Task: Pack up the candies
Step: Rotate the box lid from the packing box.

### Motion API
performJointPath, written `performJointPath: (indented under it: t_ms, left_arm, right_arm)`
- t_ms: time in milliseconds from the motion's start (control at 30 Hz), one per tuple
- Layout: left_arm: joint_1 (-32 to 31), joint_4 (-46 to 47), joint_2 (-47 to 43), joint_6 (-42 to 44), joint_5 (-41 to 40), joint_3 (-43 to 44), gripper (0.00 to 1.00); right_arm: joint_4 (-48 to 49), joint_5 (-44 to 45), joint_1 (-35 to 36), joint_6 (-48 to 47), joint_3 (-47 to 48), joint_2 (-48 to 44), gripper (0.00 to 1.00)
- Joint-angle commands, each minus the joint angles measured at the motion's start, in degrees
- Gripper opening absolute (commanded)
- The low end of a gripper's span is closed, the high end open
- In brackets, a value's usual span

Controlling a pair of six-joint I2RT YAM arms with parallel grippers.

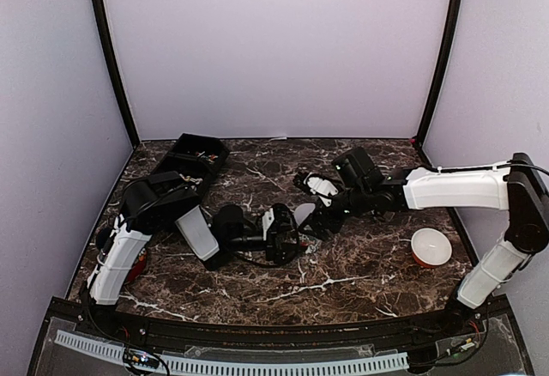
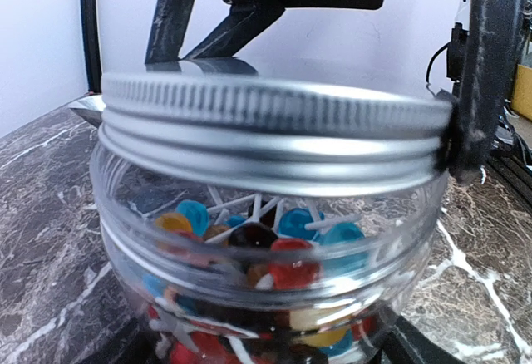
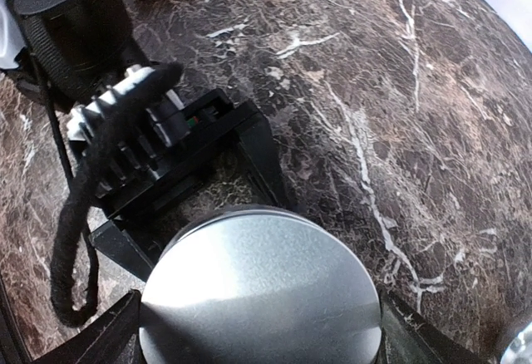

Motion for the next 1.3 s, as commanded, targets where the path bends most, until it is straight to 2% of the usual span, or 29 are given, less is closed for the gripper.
performJointPath:
  t_ms: [0,233,600,800,1267]
  left_arm:
    - [0.9,-6.0,0.7,0.5,-5.8,-2.5,0.76]
    - [0.9,-6.0,0.7,0.8,-5.7,-2.6,0.76]
    - [0.9,-5.9,1.8,1.8,3.0,-1.7,0.77]
    - [0.9,-5.7,2.4,1.7,6.2,-1.2,0.77]
    - [1.9,-3.1,4.1,-1.2,13.8,0.0,0.77]
  right_arm:
    - [1.4,6.5,1.4,7.0,0.8,-0.2,0.87]
    - [0.6,7.4,3.5,5.5,1.8,0.6,0.89]
    - [-10.3,-0.4,2.6,-4.3,10.5,5.6,0.91]
    - [-12.6,-3.8,2.0,-6.6,11.3,6.1,0.91]
    - [-16.7,0.5,1.7,-9.1,9.8,4.0,0.92]
